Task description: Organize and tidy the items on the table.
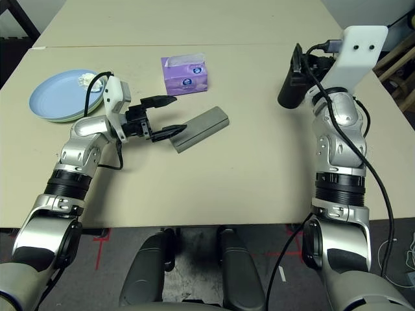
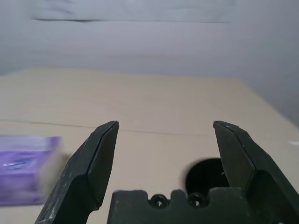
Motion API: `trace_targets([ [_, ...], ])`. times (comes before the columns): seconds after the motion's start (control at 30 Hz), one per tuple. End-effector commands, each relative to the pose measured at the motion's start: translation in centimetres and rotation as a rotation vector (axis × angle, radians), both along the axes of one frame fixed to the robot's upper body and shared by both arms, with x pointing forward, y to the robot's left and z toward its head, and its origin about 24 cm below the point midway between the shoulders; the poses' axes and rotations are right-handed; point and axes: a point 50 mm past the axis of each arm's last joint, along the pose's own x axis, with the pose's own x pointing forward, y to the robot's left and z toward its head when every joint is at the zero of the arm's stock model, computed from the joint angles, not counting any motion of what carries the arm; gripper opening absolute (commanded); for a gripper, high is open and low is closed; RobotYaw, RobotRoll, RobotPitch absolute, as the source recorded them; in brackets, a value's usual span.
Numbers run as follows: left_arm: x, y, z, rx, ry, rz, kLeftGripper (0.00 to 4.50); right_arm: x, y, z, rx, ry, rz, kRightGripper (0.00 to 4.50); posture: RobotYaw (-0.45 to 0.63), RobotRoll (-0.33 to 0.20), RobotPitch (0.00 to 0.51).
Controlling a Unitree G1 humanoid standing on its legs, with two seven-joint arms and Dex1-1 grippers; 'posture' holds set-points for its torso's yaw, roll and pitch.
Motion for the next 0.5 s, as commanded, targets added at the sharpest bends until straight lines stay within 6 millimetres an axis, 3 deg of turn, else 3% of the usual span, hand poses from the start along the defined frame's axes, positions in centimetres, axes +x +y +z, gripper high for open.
trace_targets([
  [0.03, 0.1, 0.6, 0.1, 0.004, -0.011, 0.035, 4.50, -0.7, 0.4, -1.6, -0.073, 0.006, 0.095, 4.45, 0.11, 0.000, 0.184],
  [0.17, 0.4, 2.1, 0.1, -0.019, -0.026, 0.184, 4.50, -0.8, 0.1, -4.9, -0.018, 0.089, 0.058, 4.45, 0.13, 0.000, 0.185],
  [0.37, 0.4, 4.5, -0.3, -0.153, -0.083, 0.558, 4.50, -1.3, -1.3, -7.4, 0.134, 0.122, -0.156, 4.45, 0.14, 0.000, 0.188],
  [0.5, -0.1, 6.2, -0.5, -0.256, -0.121, 0.800, 4.50, -1.6, -3.2, -8.6, 0.147, 0.152, -0.296, 4.45, 0.15, 0.000, 0.192],
])
